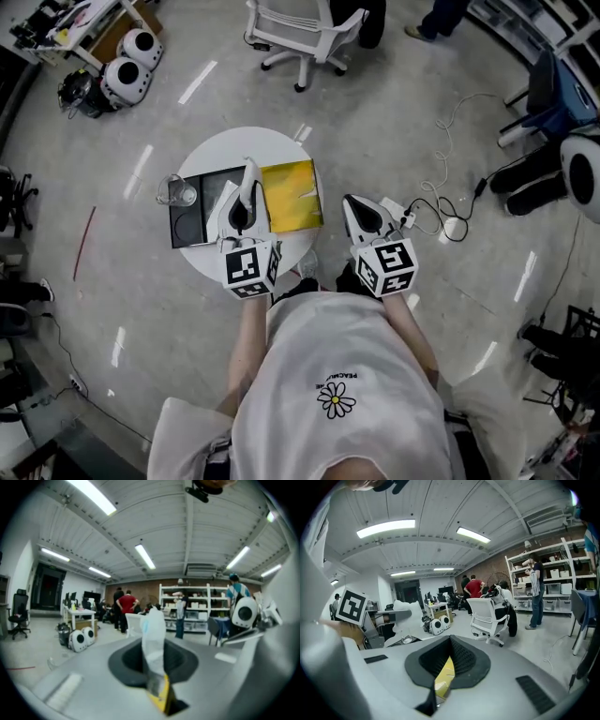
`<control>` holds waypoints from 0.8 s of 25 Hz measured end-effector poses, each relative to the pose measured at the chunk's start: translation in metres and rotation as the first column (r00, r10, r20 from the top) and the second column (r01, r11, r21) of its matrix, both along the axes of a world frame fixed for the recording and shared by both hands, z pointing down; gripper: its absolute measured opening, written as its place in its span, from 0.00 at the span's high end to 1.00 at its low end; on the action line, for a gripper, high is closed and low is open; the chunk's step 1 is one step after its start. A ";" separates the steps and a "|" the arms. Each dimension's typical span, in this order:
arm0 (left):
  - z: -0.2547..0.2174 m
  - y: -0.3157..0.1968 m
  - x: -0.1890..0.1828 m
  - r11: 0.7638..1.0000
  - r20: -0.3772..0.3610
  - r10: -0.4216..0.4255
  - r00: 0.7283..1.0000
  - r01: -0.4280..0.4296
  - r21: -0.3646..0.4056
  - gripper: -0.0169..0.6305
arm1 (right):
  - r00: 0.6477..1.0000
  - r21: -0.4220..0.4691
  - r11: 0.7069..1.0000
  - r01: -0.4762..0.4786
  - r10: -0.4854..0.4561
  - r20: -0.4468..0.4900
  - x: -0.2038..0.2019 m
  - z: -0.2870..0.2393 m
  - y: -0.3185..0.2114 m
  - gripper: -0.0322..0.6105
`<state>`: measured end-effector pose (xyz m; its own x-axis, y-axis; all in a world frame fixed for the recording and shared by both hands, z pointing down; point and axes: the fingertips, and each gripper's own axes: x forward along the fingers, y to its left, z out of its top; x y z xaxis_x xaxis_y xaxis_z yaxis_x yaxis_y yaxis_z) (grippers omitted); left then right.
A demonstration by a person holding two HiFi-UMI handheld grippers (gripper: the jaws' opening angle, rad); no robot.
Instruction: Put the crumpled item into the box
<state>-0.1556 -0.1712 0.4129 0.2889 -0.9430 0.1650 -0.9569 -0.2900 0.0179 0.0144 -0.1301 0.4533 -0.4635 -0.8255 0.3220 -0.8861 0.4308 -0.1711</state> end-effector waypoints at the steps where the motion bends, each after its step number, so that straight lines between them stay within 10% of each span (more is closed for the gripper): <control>1: 0.003 -0.005 0.000 1.000 -0.002 -0.009 1.000 0.009 -0.008 0.91 | 1.000 -0.002 1.000 0.002 -0.002 -0.005 0.002 0.001 -0.005 0.95; 20: 0.004 -0.016 0.030 0.978 0.058 -0.208 0.976 0.209 -0.005 0.91 | 0.967 0.031 0.967 0.254 -0.254 0.023 0.010 -0.006 -0.087 0.95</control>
